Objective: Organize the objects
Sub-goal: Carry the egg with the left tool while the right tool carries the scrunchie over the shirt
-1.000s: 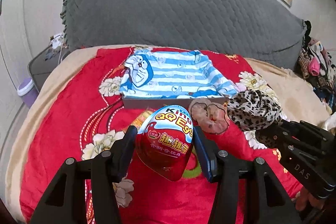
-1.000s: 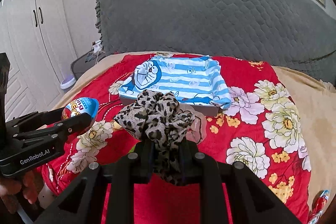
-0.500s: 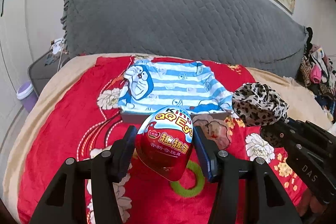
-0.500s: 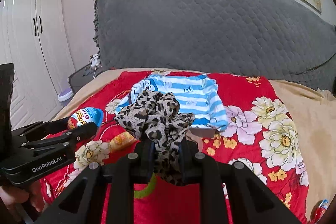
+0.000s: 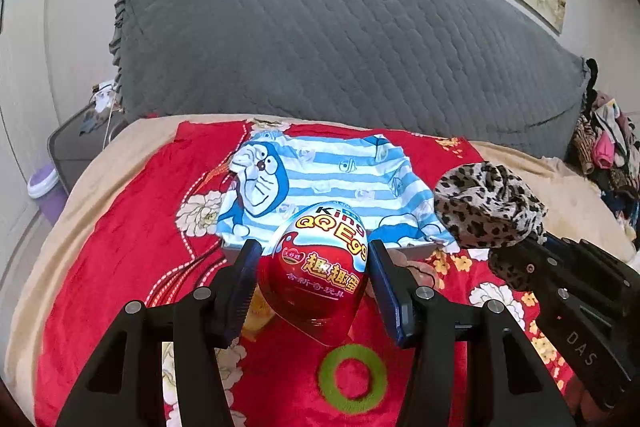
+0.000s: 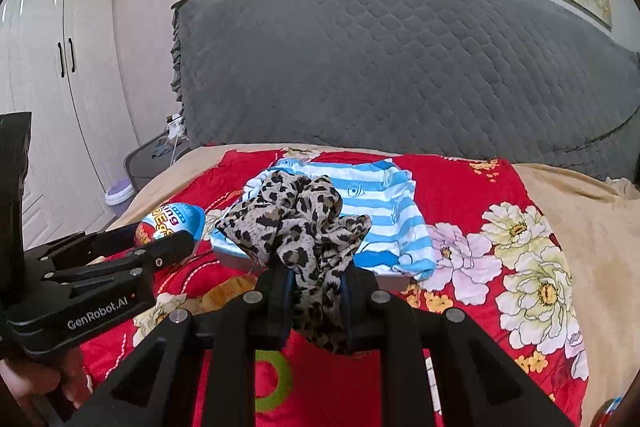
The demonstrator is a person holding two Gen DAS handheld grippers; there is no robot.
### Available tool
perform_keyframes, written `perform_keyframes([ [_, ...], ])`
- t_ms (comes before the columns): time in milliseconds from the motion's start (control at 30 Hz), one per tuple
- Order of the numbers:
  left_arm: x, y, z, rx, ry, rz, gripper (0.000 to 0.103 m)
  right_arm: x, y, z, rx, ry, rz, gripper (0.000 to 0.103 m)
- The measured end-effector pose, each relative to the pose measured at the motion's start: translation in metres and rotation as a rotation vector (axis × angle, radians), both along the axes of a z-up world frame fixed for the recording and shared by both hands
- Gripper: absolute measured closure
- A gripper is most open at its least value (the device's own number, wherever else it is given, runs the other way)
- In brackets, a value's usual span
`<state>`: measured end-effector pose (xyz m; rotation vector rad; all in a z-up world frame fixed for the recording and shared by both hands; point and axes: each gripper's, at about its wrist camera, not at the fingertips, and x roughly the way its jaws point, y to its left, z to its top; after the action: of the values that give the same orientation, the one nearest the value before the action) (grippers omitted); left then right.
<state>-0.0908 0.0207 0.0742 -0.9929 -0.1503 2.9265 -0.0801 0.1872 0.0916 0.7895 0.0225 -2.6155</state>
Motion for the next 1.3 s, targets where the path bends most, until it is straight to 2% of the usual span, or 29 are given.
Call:
perform_keyframes([
  [433,-0.039,-0.001,-0.005,0.004,0.006,0.020,0.047,-0.033,-0.010,-0.004,-0.005,0.015,0.001,0.083],
  [967,-0.095,0.000,-0.014,0.022,0.002,0.027,0.047,-0.080,-0.013,-0.017,-0.010,-0.009,-0.011,0.083],
  [1300,-0.134,-0.002,-0.033,0.012,-0.006,0.032,0.047,-0.119,-0.014,-0.031,-0.043,-0.021,-0.021,0.083],
])
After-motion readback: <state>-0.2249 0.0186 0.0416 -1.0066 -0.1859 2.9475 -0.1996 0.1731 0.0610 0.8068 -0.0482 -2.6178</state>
